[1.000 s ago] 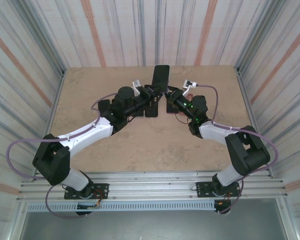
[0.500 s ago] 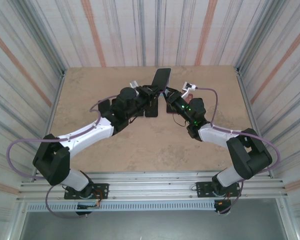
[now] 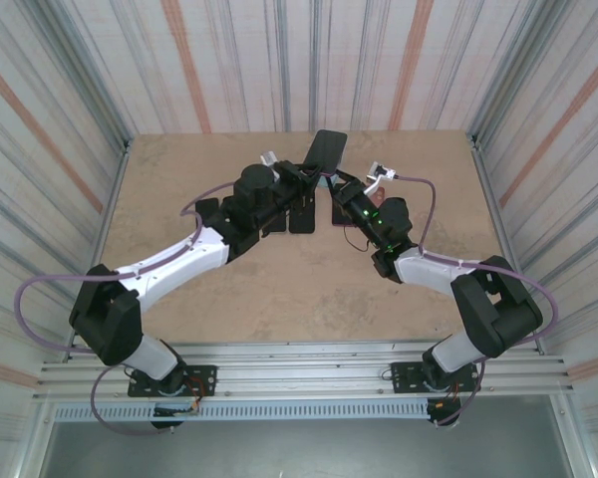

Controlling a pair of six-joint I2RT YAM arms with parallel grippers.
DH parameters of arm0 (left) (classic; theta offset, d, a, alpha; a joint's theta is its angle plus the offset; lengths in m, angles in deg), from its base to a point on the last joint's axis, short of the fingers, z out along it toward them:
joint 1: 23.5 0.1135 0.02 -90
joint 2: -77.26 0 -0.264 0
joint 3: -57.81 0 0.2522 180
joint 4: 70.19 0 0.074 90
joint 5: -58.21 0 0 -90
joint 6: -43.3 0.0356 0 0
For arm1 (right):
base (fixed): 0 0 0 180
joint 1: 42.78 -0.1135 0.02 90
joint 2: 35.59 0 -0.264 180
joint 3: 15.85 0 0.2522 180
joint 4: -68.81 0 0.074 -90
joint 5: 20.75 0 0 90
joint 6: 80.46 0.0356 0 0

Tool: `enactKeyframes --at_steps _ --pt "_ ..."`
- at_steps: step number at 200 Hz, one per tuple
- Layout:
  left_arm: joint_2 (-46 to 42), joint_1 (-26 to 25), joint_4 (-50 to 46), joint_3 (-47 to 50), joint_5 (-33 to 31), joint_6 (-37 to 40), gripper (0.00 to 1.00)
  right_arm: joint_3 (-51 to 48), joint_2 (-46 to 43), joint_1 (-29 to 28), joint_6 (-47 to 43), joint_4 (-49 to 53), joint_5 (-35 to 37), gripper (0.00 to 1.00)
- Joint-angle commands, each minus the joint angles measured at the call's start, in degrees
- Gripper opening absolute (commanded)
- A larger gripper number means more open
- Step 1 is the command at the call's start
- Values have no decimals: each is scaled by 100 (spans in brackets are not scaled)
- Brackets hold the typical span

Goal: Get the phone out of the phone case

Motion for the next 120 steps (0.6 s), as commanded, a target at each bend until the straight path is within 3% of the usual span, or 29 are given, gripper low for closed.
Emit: enactKeyframes --at_steps 1,40,95,120 --pt "-39 1 295 -391 -101 184 8 -74 -92 -57 -54 -198 131 5" --pt "11 -8 336 -601 -10 316 2 -57 -170 -57 47 325 334 5" --pt "23 -108 284 -632 51 390 1 -67 -520 -51 73 1952 1118 5" --pt "-103 -114 260 -430 -64 401 0 -40 -750 178 -76 2727 1021 5"
